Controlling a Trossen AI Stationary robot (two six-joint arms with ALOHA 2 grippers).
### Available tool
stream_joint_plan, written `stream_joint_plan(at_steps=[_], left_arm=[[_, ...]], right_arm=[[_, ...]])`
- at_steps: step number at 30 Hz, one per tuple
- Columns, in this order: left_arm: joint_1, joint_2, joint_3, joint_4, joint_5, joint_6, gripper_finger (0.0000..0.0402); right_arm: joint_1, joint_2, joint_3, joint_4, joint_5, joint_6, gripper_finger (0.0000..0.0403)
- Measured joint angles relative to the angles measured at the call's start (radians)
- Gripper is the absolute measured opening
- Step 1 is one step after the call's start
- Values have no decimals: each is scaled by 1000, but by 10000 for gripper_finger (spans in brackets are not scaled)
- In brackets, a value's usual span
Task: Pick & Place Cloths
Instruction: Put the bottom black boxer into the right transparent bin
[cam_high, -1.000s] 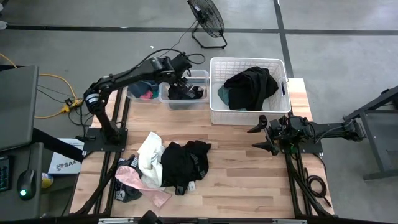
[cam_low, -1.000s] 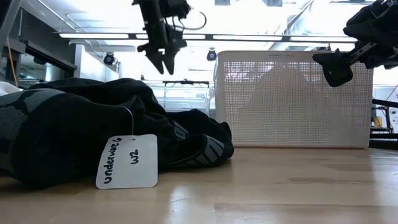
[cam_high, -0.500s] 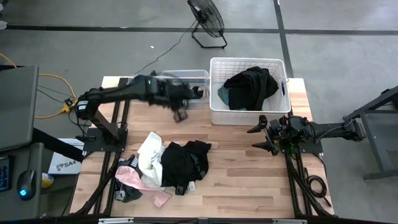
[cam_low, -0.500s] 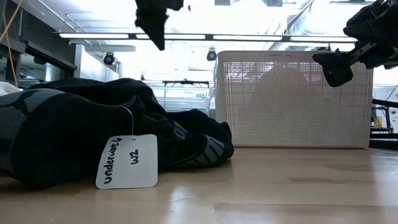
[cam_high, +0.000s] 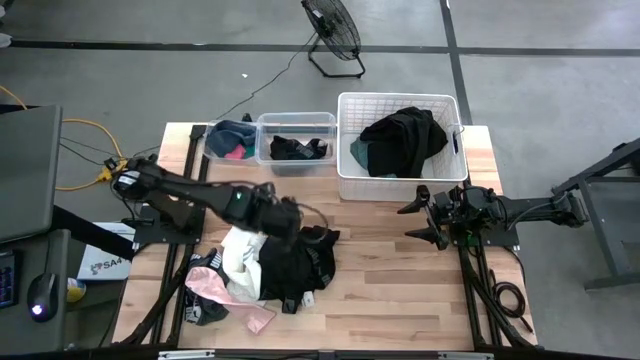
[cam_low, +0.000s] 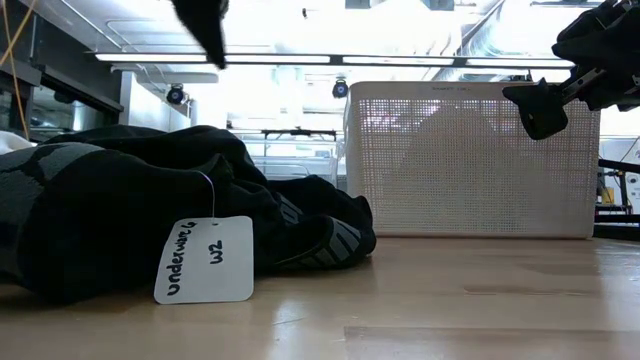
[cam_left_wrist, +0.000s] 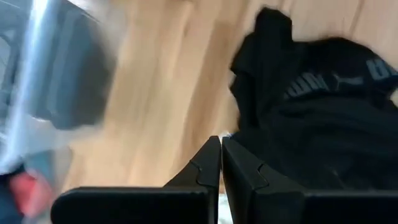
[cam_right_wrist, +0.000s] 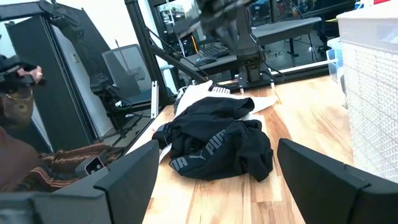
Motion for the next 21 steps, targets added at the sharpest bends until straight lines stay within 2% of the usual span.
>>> stream_joint_plan(at_steps=[3,7,10,21], left_arm=[[-53,-9,-51,5,0,-72,12],[-115,-30,-118,58,-8,-86,15],[-146,-50,-173,155,-6,-82,36],[-194,-143,-437,417,86,-60,234]], right_arm=[[0,0,0,0,0,0,318],[0,0,0,0,0,0,318],[0,0,0,0,0,0,318],[0,0,0,0,0,0,318]])
